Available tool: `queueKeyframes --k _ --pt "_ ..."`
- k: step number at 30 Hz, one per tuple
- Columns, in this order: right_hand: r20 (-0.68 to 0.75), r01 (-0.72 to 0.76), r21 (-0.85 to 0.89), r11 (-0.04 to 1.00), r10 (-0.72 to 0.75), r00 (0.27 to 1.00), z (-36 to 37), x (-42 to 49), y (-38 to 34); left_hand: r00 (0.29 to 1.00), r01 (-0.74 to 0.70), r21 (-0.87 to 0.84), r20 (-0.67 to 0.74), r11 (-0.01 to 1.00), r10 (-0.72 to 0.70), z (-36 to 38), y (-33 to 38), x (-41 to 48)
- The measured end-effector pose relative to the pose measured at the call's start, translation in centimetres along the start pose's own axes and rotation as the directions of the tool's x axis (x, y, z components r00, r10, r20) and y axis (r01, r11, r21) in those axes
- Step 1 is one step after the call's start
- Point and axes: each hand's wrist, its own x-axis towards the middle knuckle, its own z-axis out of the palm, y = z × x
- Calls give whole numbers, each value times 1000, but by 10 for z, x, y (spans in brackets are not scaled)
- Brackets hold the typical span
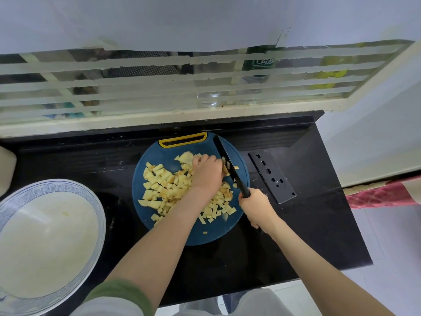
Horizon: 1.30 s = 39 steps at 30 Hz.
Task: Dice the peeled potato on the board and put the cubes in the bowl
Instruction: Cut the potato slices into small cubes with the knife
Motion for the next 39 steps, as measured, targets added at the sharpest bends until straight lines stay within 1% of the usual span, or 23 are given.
queueKeyframes --k 5,8,10,13,15,17,19,21,22,23,25,27,30,33,35,36,37,39 --pt "-33 -61 -8 998 61 998 8 8 0 1000 -2 -6 -28 1000 2 8 1 0" --pt "-64 -61 -28 998 59 996 14 15 -5 1000 -20 -20 -25 1000 20 10 -3 0" --pt "-76 -59 -5 998 59 995 15 21 -11 999 -45 -8 -19 999 45 9 -5 0" --pt "-51 -58 61 996 61 997 14 26 -21 997 -80 22 8 997 79 2 -6 0" --pt "-37 -27 86 996 30 999 10 23 -21 997 -77 28 26 997 77 -4 -7 -3" --pt "-40 20 65 998 -17 999 4 13 -20 998 -52 -16 -24 999 52 -11 -9 -12" --pt "-38 69 10 998 -68 997 -2 4 -18 992 -49 -116 -122 992 35 -19 -13 -22" --pt "-32 137 -118 983 -142 989 -9 -5 -22 969 -105 -177 -238 979 62 -28 -17 -32" --pt "-29 161 -167 973 -168 985 -11 -8 -24 959 -143 -177 -268 974 92 -31 -18 -37" --pt "-30 175 -180 968 -183 983 -12 -14 -28 952 -184 -156 -275 970 136 -37 -20 -43" --pt "-15 150 -105 983 -153 988 -12 -18 -32 964 -208 -132 -198 969 179 -40 -22 -50" --pt "25 116 25 993 -116 993 -8 -24 -36 980 -174 -138 -116 975 159 -45 -23 -58" --pt "97 92 159 983 -108 989 -3 -31 -42 985 -166 -116 -74 979 158 -49 -28 -67" --pt "149 52 234 971 -89 985 -1 -35 -47 973 -218 -56 -91 974 212 -48 -32 -76" --pt "198 5 306 952 -69 978 2 -38 -49 965 -218 -85 -167 972 202 -47 -33 -83" --pt "226 -16 344 939 -66 972 4 -39 -51 953 -246 -94 -206 965 223 -47 -34 -87" --pt "252 -40 373 927 -60 966 6 -40 -52 935 -295 -82 -230 952 270 -46 -34 -90" --pt "293 -84 400 913 -40 955 9 -42 -53 903 -381 -30 -225 924 365 -42 -38 -97"
